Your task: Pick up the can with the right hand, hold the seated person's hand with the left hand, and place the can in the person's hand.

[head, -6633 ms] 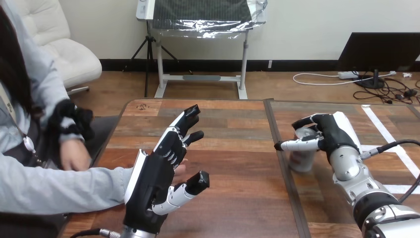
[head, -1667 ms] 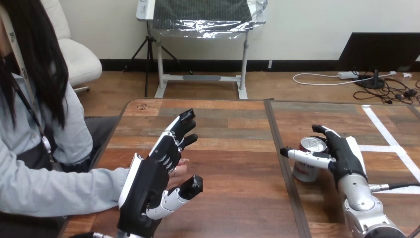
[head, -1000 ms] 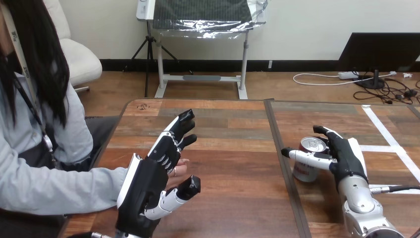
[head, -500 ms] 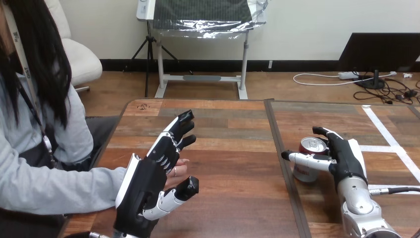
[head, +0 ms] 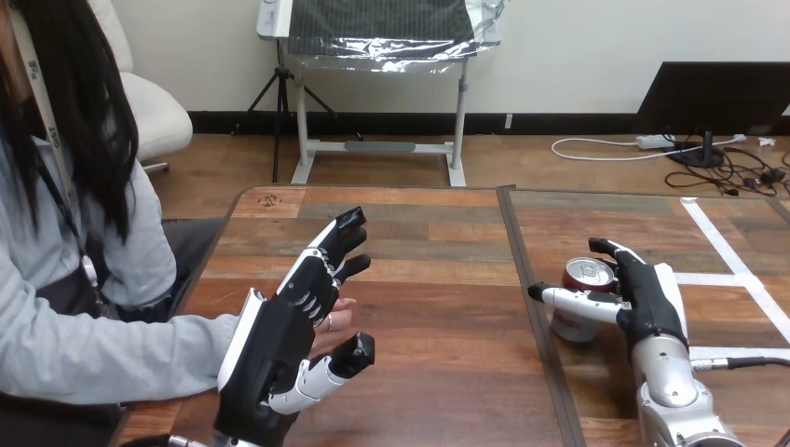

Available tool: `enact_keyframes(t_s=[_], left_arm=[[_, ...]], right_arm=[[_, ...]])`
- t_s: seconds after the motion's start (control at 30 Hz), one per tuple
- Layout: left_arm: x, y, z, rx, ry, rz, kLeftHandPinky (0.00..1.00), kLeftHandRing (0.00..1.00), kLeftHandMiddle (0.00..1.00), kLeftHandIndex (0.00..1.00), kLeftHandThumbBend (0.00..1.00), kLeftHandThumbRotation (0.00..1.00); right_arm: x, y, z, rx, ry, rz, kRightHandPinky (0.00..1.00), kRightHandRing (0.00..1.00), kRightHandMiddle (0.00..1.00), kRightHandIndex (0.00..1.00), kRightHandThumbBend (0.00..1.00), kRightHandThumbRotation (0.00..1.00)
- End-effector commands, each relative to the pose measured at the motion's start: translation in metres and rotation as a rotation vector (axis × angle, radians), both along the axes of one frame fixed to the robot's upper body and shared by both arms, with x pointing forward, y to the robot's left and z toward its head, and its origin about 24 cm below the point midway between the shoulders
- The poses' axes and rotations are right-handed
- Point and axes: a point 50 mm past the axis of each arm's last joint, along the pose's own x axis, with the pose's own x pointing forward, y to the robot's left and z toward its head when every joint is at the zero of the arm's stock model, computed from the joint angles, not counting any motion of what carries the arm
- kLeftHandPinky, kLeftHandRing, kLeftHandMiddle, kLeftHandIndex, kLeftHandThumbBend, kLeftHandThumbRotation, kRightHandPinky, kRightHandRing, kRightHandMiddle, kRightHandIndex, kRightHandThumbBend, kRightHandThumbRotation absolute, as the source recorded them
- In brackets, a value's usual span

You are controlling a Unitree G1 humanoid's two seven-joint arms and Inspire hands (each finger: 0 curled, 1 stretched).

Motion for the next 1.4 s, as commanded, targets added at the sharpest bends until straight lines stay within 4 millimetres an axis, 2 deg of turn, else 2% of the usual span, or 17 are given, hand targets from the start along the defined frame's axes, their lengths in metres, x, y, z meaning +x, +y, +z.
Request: enact_keyframes(t_s=[0.0,0.43,0.73,1.37], left_arm=[[0.0115,-0.0001,0.0169,-0.001,-0.09,-0.004,0.86,0.93,0.94,0.9,1.0,0.65],[0.0117,0.001,0.0174,0.0,-0.093,-0.011,0.86,0.93,0.94,0.89,1.0,0.65],[0.012,0.0028,0.0177,0.009,-0.095,-0.005,0.85,0.93,0.94,0.9,1.0,0.67],[0.0132,0.0044,0.0181,0.008,-0.097,-0.003,0.82,0.92,0.94,0.9,1.0,0.67]], right_arm=[[-0.0077,0.0043,-0.0101,0.02,0.028,-0.016,0.77,0.82,0.83,0.86,0.84,0.0],[-0.0111,0.0063,-0.0134,-0.001,0.026,-0.036,0.74,0.77,0.78,0.8,0.79,0.0],[-0.0115,0.0075,-0.0138,-0.004,0.019,-0.065,0.73,0.69,0.69,0.71,0.73,0.0],[-0.0092,0.0095,-0.0114,0.057,-0.007,-0.102,0.64,0.61,0.66,0.66,0.72,0.0]])
